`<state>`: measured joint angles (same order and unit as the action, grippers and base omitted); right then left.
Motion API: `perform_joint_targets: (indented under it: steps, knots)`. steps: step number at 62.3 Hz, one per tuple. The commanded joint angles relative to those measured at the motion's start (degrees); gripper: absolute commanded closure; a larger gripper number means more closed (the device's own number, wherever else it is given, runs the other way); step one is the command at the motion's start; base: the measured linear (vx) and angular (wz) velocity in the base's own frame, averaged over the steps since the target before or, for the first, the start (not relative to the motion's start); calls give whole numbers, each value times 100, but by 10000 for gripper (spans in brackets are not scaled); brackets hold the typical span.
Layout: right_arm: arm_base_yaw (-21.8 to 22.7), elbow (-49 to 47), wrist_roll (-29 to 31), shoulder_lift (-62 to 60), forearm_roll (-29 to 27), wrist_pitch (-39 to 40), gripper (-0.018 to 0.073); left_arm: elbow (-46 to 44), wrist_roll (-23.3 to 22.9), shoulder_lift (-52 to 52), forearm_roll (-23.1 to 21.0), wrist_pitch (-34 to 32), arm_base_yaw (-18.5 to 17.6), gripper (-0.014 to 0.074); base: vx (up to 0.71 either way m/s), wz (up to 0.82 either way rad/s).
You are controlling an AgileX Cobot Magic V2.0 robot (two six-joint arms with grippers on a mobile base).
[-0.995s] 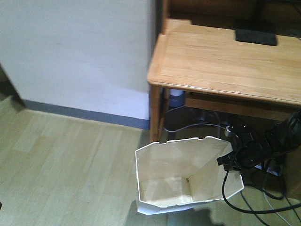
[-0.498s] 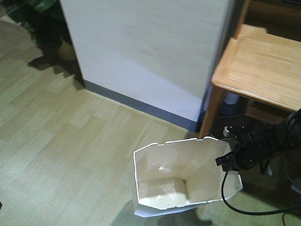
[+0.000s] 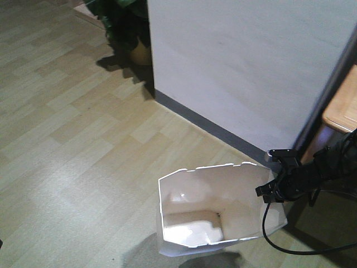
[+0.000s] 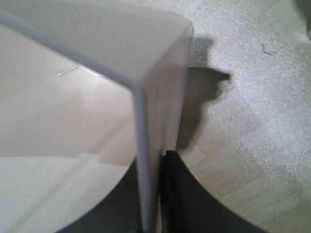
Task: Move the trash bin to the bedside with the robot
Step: 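Hold the bin with the right gripper while the base turns toward the bed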
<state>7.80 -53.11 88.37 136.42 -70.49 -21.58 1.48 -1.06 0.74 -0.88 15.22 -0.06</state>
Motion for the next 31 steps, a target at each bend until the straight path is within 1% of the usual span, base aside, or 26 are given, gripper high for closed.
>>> perform_joint_targets:
  steps: [1, 18, 31]
  knots:
    - [14, -86, -20, -429, -219, -953, 566, 107, -25, 82, -18, -398, -11, 603, 5, 37]
    - [14, -86, -20, -429, -219, -953, 566, 107, -25, 82, -18, -398, -11, 603, 5, 40]
    - [14, -86, -20, -429, -214, -953, 566, 107, -25, 82, -18, -398, -11, 603, 8, 52]
